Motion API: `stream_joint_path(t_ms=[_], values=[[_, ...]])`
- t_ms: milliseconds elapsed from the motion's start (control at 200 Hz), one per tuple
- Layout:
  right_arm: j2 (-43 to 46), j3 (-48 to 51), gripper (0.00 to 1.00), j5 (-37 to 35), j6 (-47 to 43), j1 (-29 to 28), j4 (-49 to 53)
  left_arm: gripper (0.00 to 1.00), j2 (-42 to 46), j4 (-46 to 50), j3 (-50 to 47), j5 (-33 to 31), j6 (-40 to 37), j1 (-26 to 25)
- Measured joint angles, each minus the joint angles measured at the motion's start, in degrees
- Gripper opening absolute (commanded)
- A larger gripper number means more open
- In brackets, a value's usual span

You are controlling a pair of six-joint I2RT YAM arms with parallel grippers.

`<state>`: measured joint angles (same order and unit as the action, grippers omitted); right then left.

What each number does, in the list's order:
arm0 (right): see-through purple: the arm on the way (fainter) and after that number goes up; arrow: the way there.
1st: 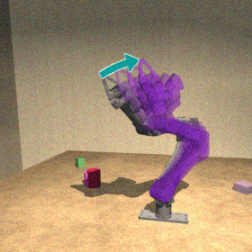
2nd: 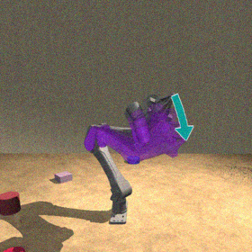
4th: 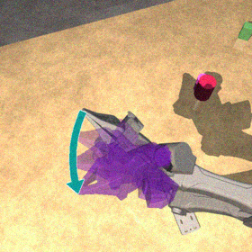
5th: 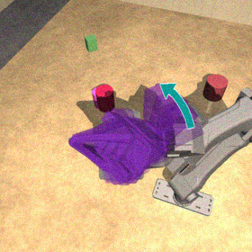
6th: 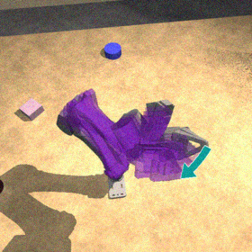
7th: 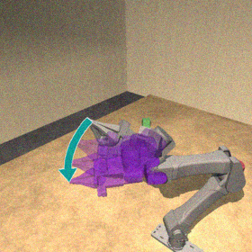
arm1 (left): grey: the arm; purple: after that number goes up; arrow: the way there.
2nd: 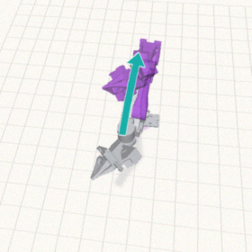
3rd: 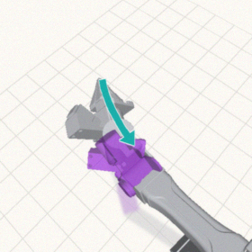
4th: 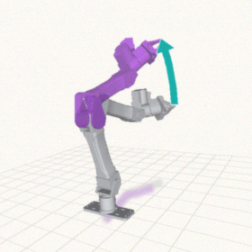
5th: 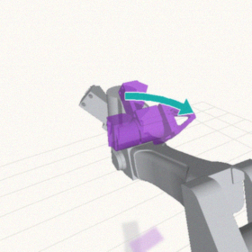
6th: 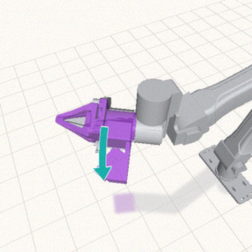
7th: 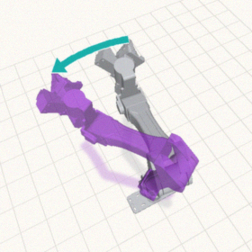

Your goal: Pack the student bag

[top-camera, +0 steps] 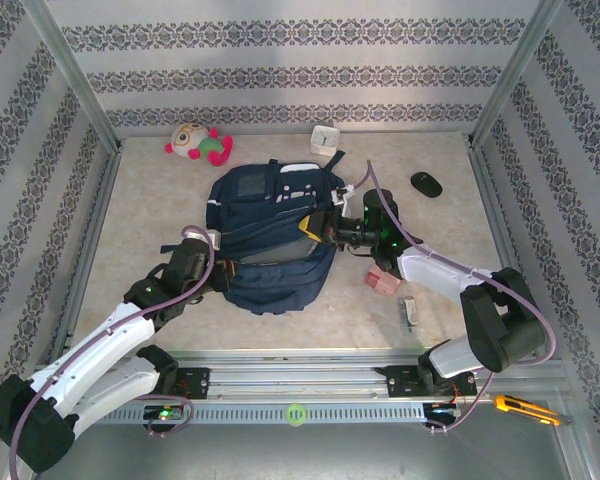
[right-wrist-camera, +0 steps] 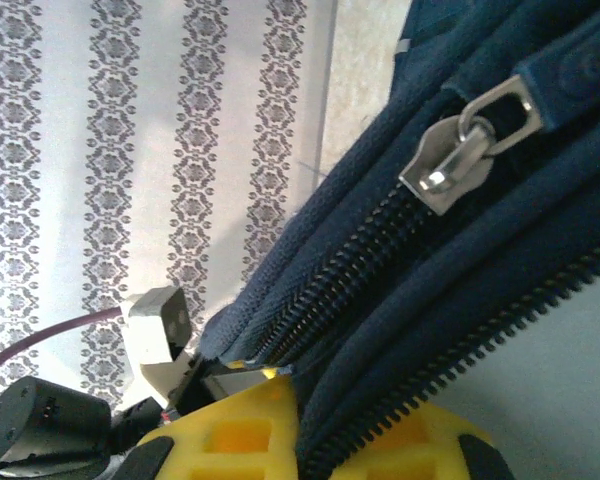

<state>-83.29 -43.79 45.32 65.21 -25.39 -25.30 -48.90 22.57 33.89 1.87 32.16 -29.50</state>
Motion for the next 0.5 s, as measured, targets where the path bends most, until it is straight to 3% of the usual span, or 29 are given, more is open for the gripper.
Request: stream_joint_path(t_ms=[120,270,375,500], values=[[0.0,-1.33,0.09,2.19,-2.93,1.68,4.61,0.0,0.52,-2.23,-1.4,1.84,-0.22,0.0],[0.11,-2.27,0.36,2.12,-6.67,2.89,10.67,0.0,0.52,-5.88,-4.11,3.63,-0.63,0.0],[1.51,-2.6,0.5,0.15,-10.05,3.8,16.9,0.0,0.31,-7.3,-5.35,4.26,-0.63,0.02],[5.64,-3.72,0.54,-3.93,-15.65,3.91,27.12,0.0,-0.35,-8.5,-5.49,5.4,-1.16,0.17]])
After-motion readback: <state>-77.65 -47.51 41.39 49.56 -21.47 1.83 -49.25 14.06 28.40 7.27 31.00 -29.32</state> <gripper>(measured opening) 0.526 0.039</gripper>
